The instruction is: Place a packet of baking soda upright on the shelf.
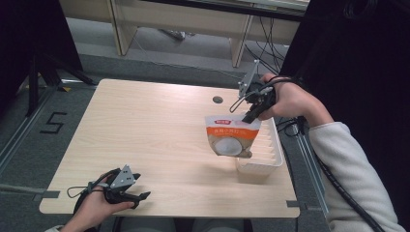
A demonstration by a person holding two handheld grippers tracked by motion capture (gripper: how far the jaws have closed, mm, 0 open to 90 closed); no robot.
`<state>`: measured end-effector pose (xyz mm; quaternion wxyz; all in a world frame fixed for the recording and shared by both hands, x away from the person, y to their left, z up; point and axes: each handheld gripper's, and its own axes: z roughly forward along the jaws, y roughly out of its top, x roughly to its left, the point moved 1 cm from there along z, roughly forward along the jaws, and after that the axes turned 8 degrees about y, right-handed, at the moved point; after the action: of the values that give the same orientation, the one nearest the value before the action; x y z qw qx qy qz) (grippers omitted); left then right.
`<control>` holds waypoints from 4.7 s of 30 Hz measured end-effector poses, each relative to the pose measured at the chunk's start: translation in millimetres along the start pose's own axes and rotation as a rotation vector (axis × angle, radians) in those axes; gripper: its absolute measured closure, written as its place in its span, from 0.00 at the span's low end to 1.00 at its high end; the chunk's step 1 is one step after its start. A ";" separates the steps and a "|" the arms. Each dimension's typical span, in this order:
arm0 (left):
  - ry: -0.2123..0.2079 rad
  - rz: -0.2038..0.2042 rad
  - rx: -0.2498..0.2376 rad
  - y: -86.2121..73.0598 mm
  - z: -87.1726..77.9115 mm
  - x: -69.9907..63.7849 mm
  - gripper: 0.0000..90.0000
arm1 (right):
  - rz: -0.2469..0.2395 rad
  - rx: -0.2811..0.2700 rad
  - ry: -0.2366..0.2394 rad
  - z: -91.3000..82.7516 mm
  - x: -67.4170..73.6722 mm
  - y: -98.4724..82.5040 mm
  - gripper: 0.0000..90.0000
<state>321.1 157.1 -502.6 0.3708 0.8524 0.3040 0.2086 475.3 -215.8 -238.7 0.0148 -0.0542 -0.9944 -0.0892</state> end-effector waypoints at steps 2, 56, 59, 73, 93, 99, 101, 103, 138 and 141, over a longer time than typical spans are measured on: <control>-0.003 0.004 0.000 0.0 0.2 0.2 0.32 | -0.015 -0.001 0.000 -0.9 -2.0 -2.3 1.00; 0.004 -0.003 0.000 0.0 0.2 0.1 0.31 | 0.082 0.071 0.008 -8.9 -19.7 -60.9 1.00; 0.003 -0.002 0.000 0.0 0.3 0.2 0.31 | 0.090 0.069 0.007 -9.0 -18.9 -61.8 1.00; -0.003 -0.004 -0.004 0.1 0.5 -0.1 0.31 | 0.082 0.084 0.024 -6.8 -17.4 -63.2 1.00; -0.004 -0.023 -0.003 -0.2 0.8 -1.0 0.31 | 0.032 0.134 -0.009 -3.1 -21.5 -61.0 1.00; -0.004 -0.024 -0.003 -0.3 0.7 -0.9 0.31 | 0.015 0.167 -0.023 -1.7 -23.0 -61.2 1.00; -0.003 -0.003 -0.005 0.2 0.5 0.1 0.31 | 0.015 0.167 -0.031 -1.9 -23.1 -61.3 1.00; -0.004 -0.022 -0.002 -0.3 0.7 -0.9 0.31 | 0.016 0.167 -0.044 -2.3 -23.1 -61.0 1.00; -0.002 -0.026 -0.004 -0.2 0.7 -1.0 0.31 | -0.025 0.202 -0.078 2.9 -24.1 -60.3 1.00; -0.003 -0.025 -0.003 -0.2 0.9 -0.9 0.31 | -0.035 0.207 -0.081 5.0 -24.3 -60.3 1.00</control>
<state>320.9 156.2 -503.4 0.3752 0.8483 0.3136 0.2032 492.7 -276.5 -255.2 -0.0214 -0.0387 -0.9989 0.0161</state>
